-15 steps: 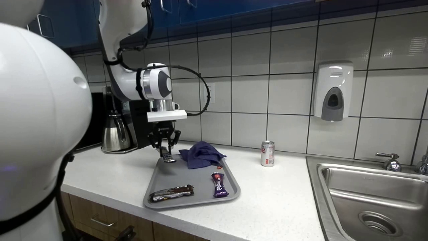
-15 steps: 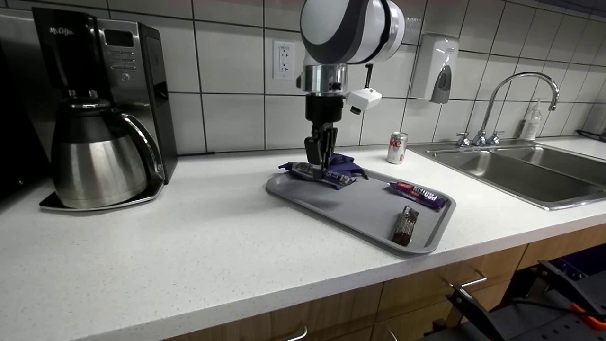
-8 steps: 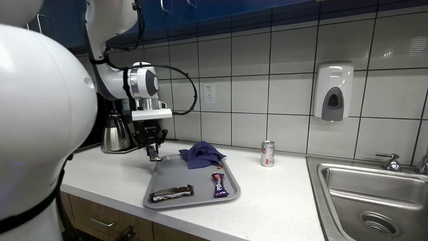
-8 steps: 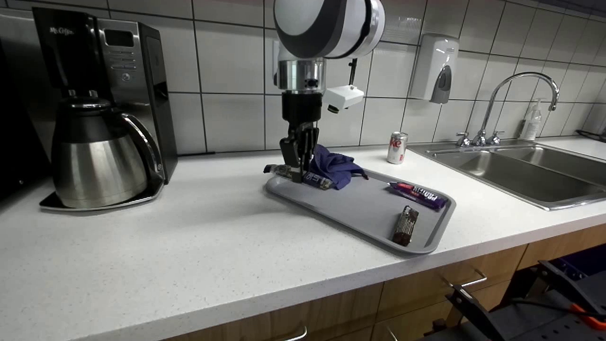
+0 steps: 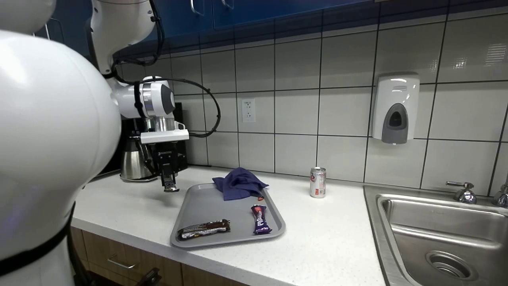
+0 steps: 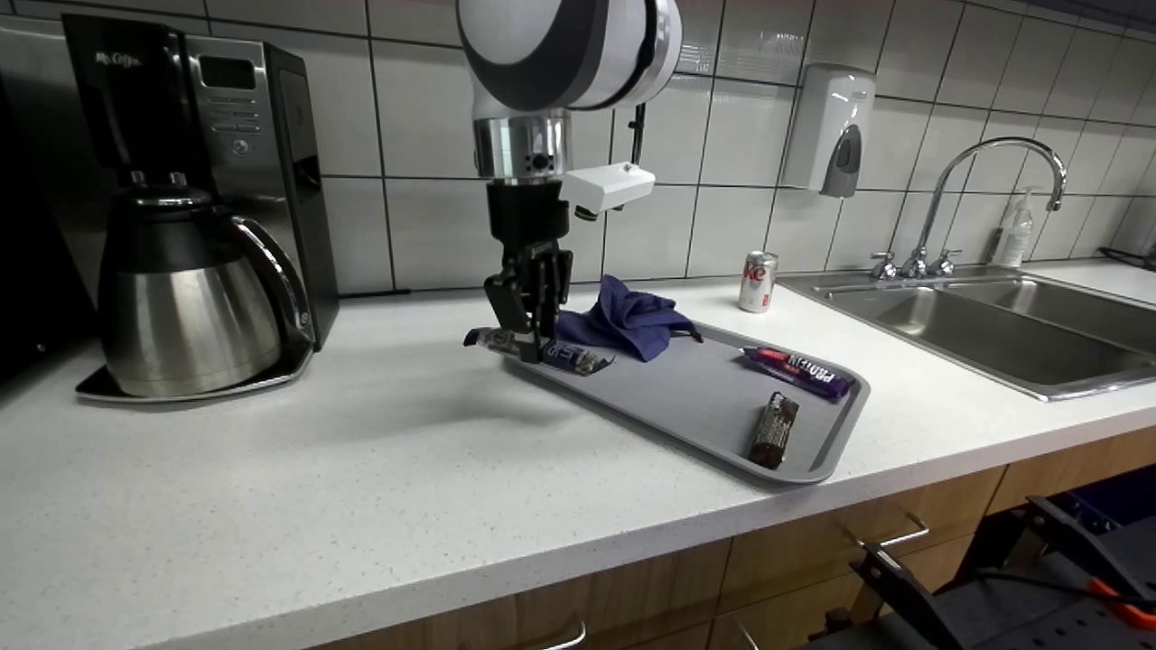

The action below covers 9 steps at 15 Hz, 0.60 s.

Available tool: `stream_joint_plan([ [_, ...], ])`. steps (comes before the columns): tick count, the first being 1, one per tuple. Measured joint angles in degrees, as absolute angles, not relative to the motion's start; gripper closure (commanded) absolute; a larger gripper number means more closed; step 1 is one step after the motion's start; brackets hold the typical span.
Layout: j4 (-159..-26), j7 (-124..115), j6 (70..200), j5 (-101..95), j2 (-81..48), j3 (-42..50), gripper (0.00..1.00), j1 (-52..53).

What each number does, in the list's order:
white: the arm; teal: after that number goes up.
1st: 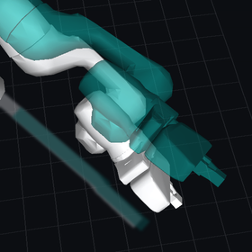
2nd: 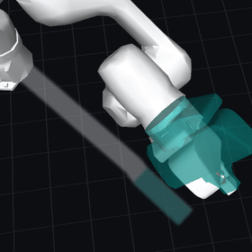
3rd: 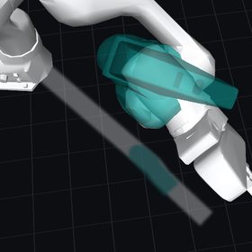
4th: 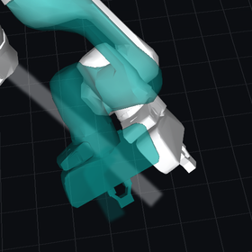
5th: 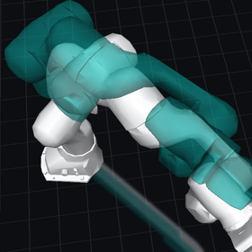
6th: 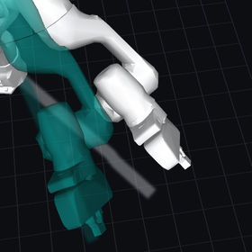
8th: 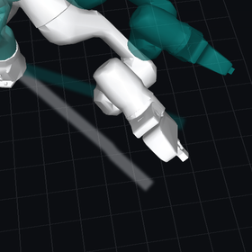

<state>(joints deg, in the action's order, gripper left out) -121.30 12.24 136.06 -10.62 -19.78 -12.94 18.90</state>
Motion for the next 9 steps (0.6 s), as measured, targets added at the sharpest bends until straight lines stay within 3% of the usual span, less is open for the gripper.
stream_joint_plan([
  [9, -116.3, 8.5, 133.1, -11.4, -25.5, -12.9, 0.91, 22.0],
])
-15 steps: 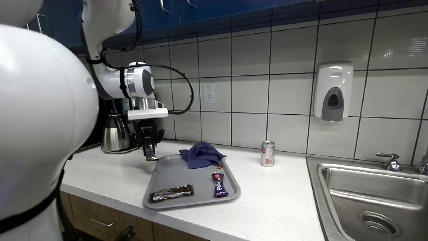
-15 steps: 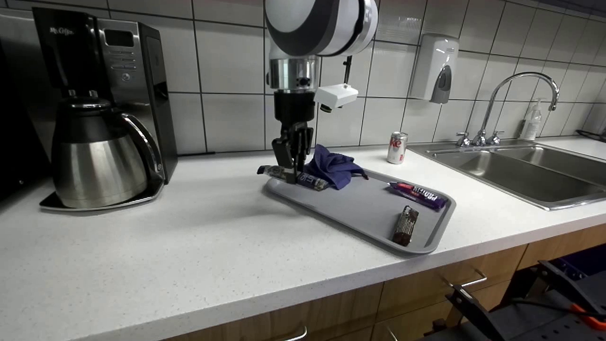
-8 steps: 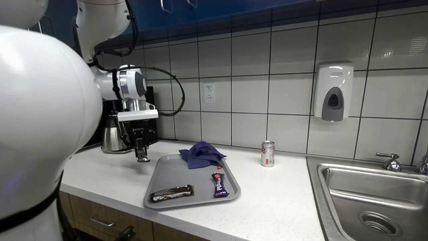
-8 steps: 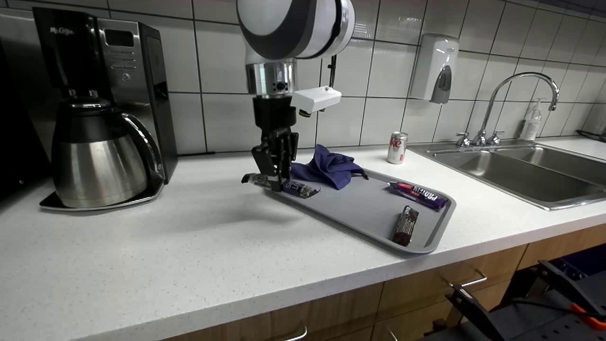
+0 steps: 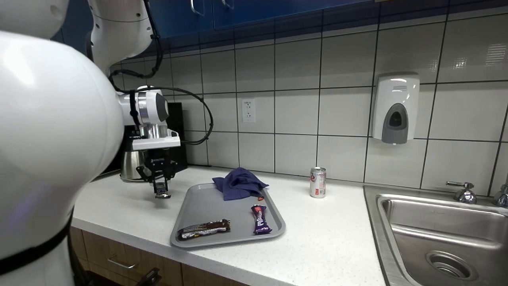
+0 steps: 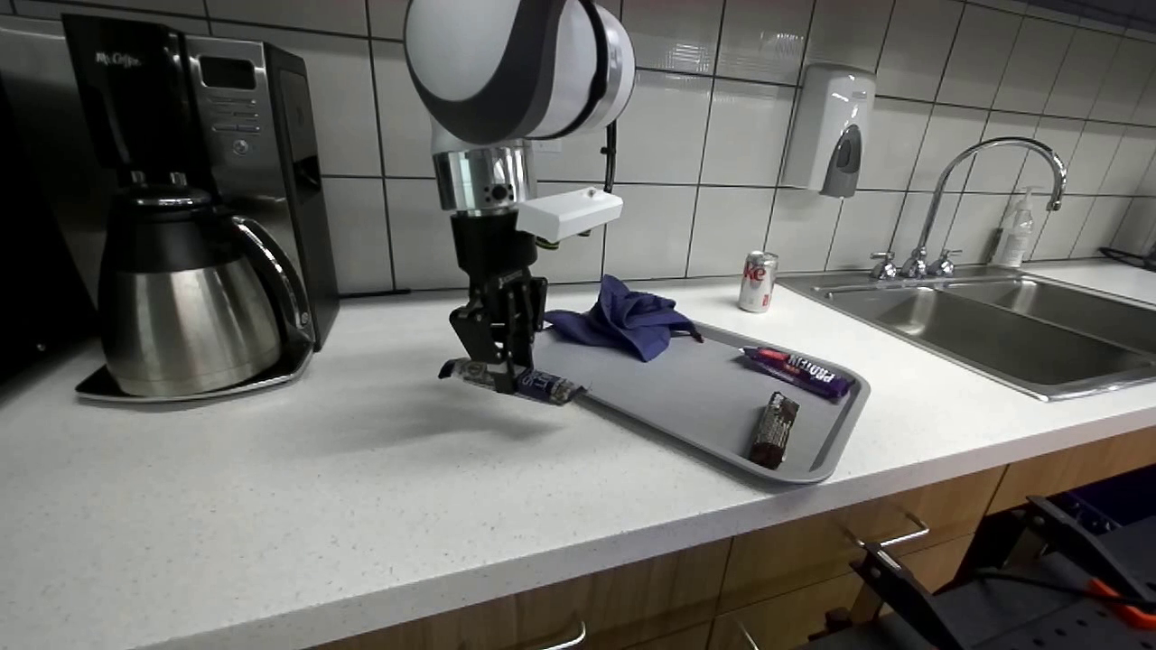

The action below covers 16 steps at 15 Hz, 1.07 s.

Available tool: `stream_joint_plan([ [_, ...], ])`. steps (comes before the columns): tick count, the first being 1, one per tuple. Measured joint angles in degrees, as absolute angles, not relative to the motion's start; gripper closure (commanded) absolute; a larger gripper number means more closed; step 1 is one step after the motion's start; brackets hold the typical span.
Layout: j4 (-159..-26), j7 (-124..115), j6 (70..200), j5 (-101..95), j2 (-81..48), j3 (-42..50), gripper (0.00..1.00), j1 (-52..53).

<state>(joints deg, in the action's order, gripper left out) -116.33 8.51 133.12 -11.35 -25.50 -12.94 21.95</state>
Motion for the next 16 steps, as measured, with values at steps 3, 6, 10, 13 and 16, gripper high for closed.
stream_joint_plan([
  [3, -114.9, 7.8, 132.0, -11.4, -27.1, -12.9, 0.91, 22.3],
  [6, -114.0, 7.2, 131.5, -11.4, -28.5, -12.9, 0.91, 22.5],
  [10, -112.9, 6.7, 131.1, -11.4, -30.0, -12.9, 0.91, 22.5],
  [13, -112.1, 6.5, 130.5, -11.4, -30.8, -12.8, 0.91, 22.5],
  [16, -111.4, 6.2, 130.0, -11.4, -31.4, -12.8, 0.91, 22.7],
])
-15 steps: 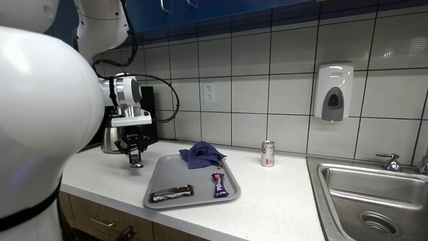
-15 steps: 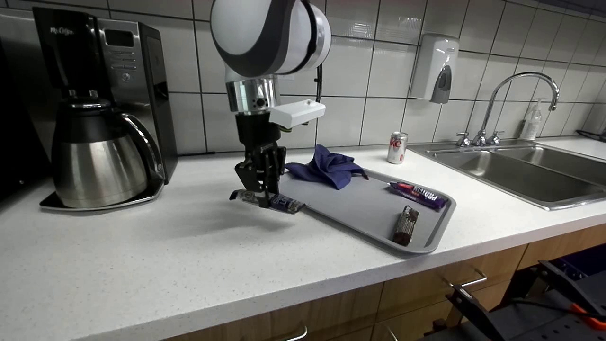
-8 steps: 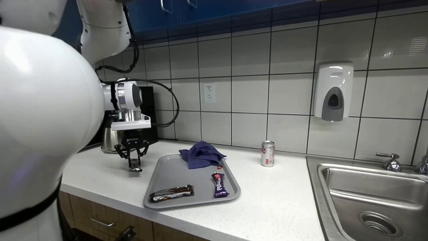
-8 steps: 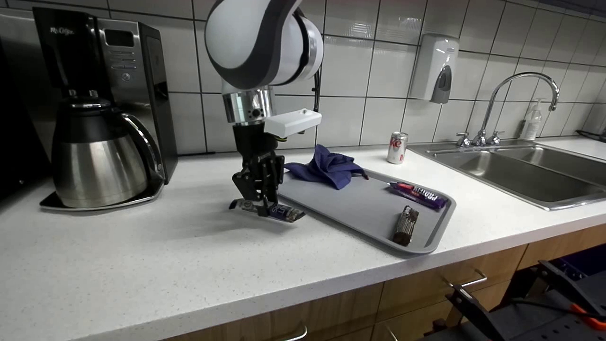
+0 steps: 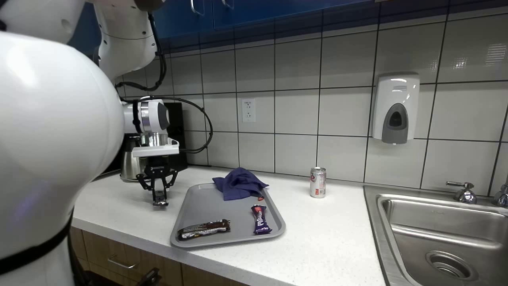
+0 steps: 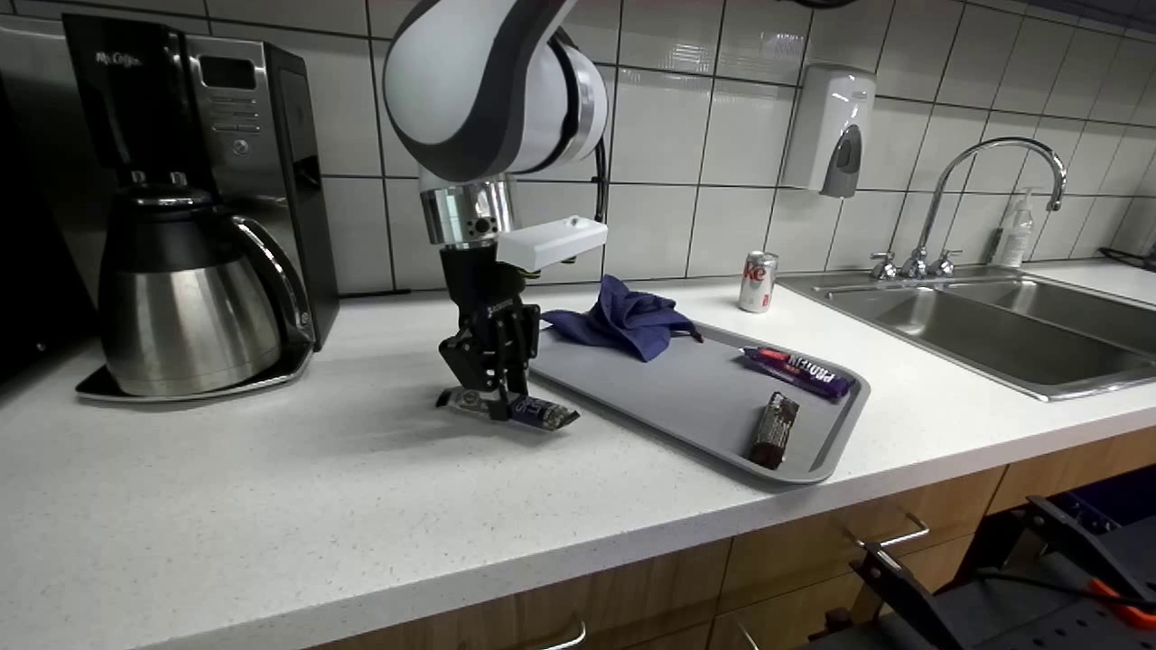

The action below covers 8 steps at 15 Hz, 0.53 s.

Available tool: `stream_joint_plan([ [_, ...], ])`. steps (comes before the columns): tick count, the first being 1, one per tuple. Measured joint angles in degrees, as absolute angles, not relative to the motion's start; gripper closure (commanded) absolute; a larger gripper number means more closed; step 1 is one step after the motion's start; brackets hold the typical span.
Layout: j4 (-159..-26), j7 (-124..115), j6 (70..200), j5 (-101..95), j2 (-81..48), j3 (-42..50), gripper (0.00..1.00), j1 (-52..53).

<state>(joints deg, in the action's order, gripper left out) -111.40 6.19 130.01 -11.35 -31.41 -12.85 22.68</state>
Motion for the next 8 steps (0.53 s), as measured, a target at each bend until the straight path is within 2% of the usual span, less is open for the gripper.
stream_joint_plan([
  [1, -111.2, 6.1, 129.9, -11.4, -31.6, -12.8, 0.91, 22.7],
  [2, -110.9, 6.1, 129.8, -11.4, -31.9, -12.8, 0.41, 22.7],
  [4, -110.6, 5.9, 129.6, -11.4, -32.2, -12.8, 0.33, 22.8],
  [8, -110.2, 5.7, 129.4, -11.4, -32.6, -12.8, 0.04, 22.9],
])
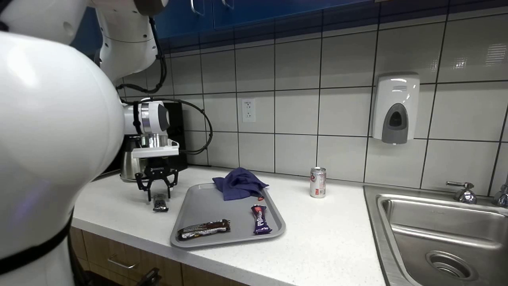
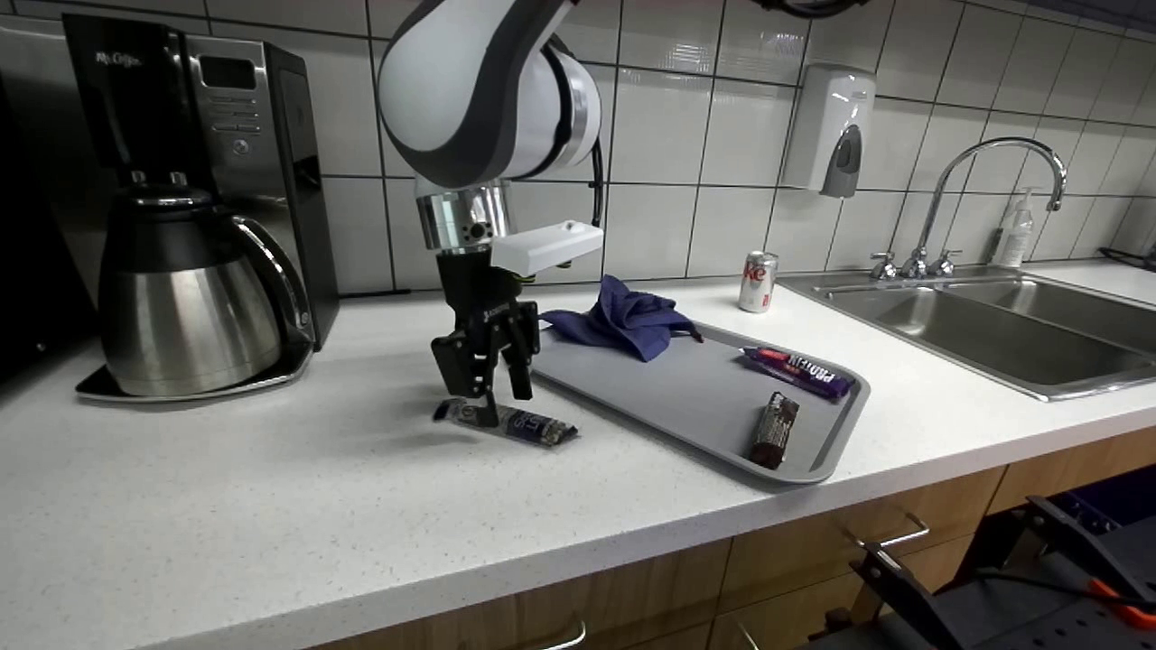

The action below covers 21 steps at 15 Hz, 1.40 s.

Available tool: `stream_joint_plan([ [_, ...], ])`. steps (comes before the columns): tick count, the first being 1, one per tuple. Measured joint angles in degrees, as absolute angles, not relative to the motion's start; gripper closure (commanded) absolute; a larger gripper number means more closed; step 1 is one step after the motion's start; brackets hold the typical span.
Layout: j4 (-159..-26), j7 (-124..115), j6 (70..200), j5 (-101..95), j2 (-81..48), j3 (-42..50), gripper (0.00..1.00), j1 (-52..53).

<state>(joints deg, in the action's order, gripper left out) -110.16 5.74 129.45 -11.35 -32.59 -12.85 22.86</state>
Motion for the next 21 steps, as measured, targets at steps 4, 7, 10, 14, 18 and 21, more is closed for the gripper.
stream_joint_plan([
  [4, -109.9, 5.6, 129.4, -11.4, -32.6, -12.8, 0.00, 22.9],
  [7, -109.5, 5.4, 129.4, -11.4, -32.5, -12.7, 0.00, 22.8],
  [10, -109.4, 4.9, 129.4, -11.4, -31.9, -12.5, 0.00, 22.8],
  [14, -109.5, 4.4, 129.0, -11.4, -30.0, -12.1, 0.00, 22.6],
  [18, -110.4, 3.8, 127.9, -11.3, -27.4, -11.8, 0.00, 22.0],
  [21, -112.2, 3.5, 127.5, -11.3, -25.0, -11.4, 0.00, 21.3],
])
